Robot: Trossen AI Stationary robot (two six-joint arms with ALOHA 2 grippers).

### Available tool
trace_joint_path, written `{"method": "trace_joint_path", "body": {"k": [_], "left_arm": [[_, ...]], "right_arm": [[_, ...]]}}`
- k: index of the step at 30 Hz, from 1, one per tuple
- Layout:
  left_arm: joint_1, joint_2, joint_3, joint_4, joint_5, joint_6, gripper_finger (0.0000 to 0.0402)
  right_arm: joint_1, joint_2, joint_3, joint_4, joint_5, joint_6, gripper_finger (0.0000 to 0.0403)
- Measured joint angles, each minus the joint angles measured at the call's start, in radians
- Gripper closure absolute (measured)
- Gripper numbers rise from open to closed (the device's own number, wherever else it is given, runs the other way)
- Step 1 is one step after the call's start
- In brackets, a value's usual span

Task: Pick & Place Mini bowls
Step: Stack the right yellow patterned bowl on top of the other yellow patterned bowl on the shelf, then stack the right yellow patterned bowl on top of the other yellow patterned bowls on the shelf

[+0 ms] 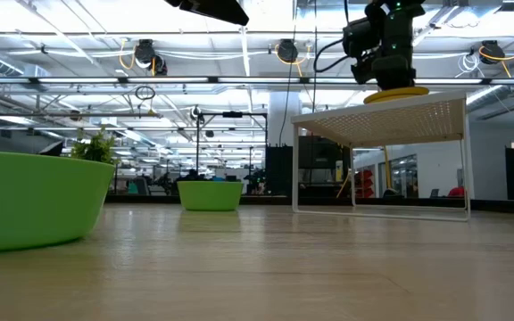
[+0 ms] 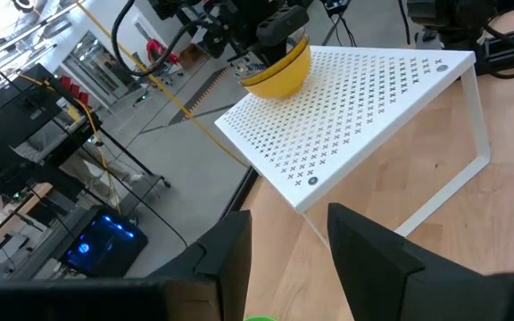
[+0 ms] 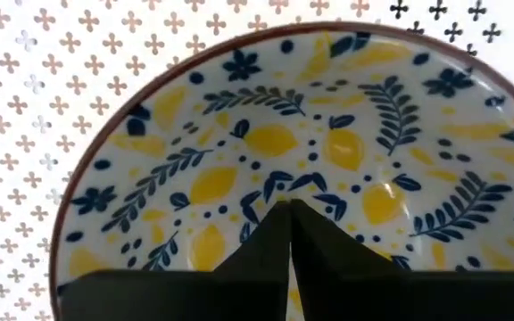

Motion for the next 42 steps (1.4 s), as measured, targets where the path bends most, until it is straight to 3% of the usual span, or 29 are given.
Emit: {"method": "trace_joint_path", "body": {"k": [5, 15, 23, 26, 31, 36, 40, 42], "left_arm": [[0.000, 0.000, 0.000, 0.000, 0.000, 0.000, 0.0249], [0.000, 0.000, 0.000, 0.000, 0.000, -0.001, 0.0249], [0.010, 0.000, 0.000, -0.038, 0.000, -0.003, 0.0249], [0.022, 0.000, 0.000, -0.058, 0.000, -0.029, 0.0249], [0.041, 0.000, 0.000, -0.113, 0.000, -0.077, 0.0250], [0.046, 0.000, 0.000, -0.164, 0.000, -0.112, 0.0250], [0.030, -0.011, 0.000, -0.300, -0.002, -0.209, 0.0250], [0.019, -0.036, 0.000, -0.381, -0.003, -0.285, 0.0250]], "right_arm": [[-0.001, -0.029, -0.002, 0.004, 0.059, -0.004, 0.0403], [0.000, -0.115, -0.002, 0.060, 0.056, -0.004, 0.0403], [0.039, -0.241, -0.001, 0.208, 0.054, 0.003, 0.0403], [0.085, -0.289, 0.000, 0.334, 0.033, 0.022, 0.0403], [0.191, -0.334, 0.000, 0.530, -0.107, 0.055, 0.0403], [0.339, -0.341, -0.003, 0.596, -0.173, 0.032, 0.0403], [0.463, -0.364, -0.123, 0.624, -0.190, 0.039, 0.0403], [0.530, -0.386, -0.240, 0.737, -0.193, 0.034, 0.0403]]}}
